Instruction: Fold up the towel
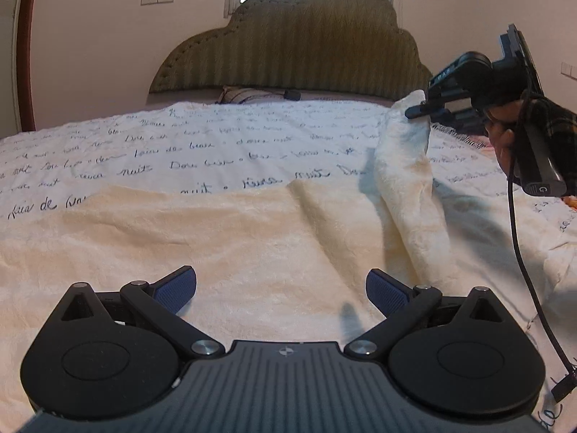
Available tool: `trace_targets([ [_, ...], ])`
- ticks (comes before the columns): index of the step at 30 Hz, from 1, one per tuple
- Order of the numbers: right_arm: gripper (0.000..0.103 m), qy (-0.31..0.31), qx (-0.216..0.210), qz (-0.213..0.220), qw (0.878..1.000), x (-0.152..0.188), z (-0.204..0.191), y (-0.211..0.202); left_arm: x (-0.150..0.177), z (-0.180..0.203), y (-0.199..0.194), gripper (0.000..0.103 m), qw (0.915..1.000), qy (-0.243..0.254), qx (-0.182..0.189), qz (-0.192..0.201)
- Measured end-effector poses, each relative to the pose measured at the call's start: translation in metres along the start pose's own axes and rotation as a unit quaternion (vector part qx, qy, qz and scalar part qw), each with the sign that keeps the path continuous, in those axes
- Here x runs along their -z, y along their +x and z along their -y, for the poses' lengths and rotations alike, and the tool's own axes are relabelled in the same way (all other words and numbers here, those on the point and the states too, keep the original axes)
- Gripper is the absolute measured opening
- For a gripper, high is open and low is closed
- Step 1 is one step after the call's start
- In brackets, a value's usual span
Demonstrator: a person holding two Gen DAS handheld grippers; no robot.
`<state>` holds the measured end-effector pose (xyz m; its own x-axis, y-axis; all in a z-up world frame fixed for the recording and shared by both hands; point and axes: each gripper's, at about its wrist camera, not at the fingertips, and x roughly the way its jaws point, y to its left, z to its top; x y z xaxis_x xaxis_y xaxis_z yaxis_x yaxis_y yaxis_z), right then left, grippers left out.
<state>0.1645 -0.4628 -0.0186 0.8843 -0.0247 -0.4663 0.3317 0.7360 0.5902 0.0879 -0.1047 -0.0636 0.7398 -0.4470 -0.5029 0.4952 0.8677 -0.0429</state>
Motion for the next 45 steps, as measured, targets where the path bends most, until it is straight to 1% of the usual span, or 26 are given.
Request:
trace_targets([
  [3,0.005,0.022,-0.019,0.012,1.000,-0.003,0.012,-0.021,-0.003,0.015,-0.014,0.100,0.9986,0.038,0.012,0.034],
  [5,0.005,0.036,-0.036,0.018,0.999,-0.005,0.020,-0.034,-0.005,0.030,-0.023,0.101,0.9953,0.074,0.034,0.053],
  [7,0.005,0.047,-0.048,0.026,0.997,-0.006,0.026,-0.045,-0.006,0.048,-0.029,0.102,0.9901,0.111,0.061,0.060],
  [9,0.005,0.051,-0.052,0.034,0.997,-0.008,0.031,-0.055,-0.005,0.066,-0.031,0.100,0.9846,0.151,0.062,0.063],
  [10,0.005,0.053,-0.054,0.038,0.996,-0.008,0.034,-0.060,-0.003,0.077,-0.030,0.099,0.9801,0.178,0.059,0.065],
  [12,0.005,0.056,-0.052,0.045,0.996,-0.008,0.039,-0.068,0.000,0.096,-0.024,0.092,0.9716,0.225,0.037,0.062],
  [14,0.005,0.061,-0.055,0.051,0.995,-0.008,0.045,-0.076,0.001,0.109,-0.013,0.081,0.9657,0.254,0.018,0.053],
  [16,0.005,0.067,-0.059,0.056,0.994,-0.007,0.050,-0.085,0.001,0.116,-0.005,0.076,0.9631,0.265,0.017,0.043],
  [18,0.005,0.072,-0.062,0.061,0.994,-0.006,0.054,-0.092,0.001,0.119,0.002,0.076,0.9617,0.271,0.020,0.038],
  [21,0.005,0.081,-0.067,0.067,0.992,-0.006,0.061,-0.100,0.004,0.127,0.010,0.068,0.9559,0.291,0.020,0.034],
  [22,0.005,0.083,-0.069,0.069,0.992,-0.005,0.064,-0.104,0.006,0.130,0.011,0.062,0.9540,0.298,0.018,0.032],
  [23,0.005,0.086,-0.070,0.072,0.991,-0.006,0.066,-0.107,0.008,0.132,0.013,0.053,0.9529,0.301,0.019,0.029],
  [24,0.005,0.086,-0.070,0.075,0.991,-0.006,0.067,-0.110,0.009,0.134,0.014,0.048,0.9525,0.303,0.020,0.026],
  [26,0.005,0.085,-0.069,0.079,0.991,-0.006,0.070,-0.115,0.009,0.134,0.013,0.030,0.9561,0.291,0.026,0.024],
  [28,0.005,0.086,-0.067,0.080,0.991,-0.006,0.073,-0.119,0.005,0.130,0.015,0.023,0.9610,0.273,0.036,0.021],
  [29,0.005,0.085,-0.064,0.081,0.991,-0.006,0.074,-0.120,0.002,0.127,0.014,0.017,0.9638,0.262,0.046,0.021],
  [30,0.005,0.085,-0.061,0.083,0.991,-0.006,0.077,-0.123,0.000,0.124,0.013,0.015,0.9660,0.252,0.055,0.021],
  [32,0.005,0.087,-0.058,0.086,0.991,-0.006,0.081,-0.126,-0.006,0.119,0.010,0.013,0.9691,0.235,0.072,0.024],
  [34,0.005,0.088,-0.058,0.088,0.991,-0.007,0.084,-0.128,-0.012,0.115,0.010,0.012,0.9700,0.228,0.076,0.036],
  [37,0.005,0.088,-0.064,0.092,0.990,-0.010,0.088,-0.131,-0.025,0.112,0.010,0.012,0.9719,0.220,0.054,0.062],
  [39,0.005,0.082,-0.075,0.101,0.989,-0.013,0.087,-0.136,-0.035,0.106,0.010,0.013,0.9767,0.196,0.045,0.075],
  [41,0.005,0.057,-0.087,0.121,0.987,-0.014,0.081,-0.144,-0.040,0.102,0.005,0.013,0.9806,0.168,0.048,0.090],
  [42,0.005,0.037,-0.086,0.130,0.987,-0.013,0.077,-0.148,-0.040,0.102,0.004,0.013,0.9805,0.166,0.050,0.091],
  [43,0.005,0.027,-0.083,0.131,0.988,-0.012,0.075,-0.150,-0.038,0.105,0.005,0.013,0.9794,0.175,0.051,0.087],
  [45,0.005,0.035,-0.060,0.108,0.992,-0.011,0.080,-0.145,-0.030,0.113,0.010,0.013,0.9752,0.204,0.057,0.065],
])
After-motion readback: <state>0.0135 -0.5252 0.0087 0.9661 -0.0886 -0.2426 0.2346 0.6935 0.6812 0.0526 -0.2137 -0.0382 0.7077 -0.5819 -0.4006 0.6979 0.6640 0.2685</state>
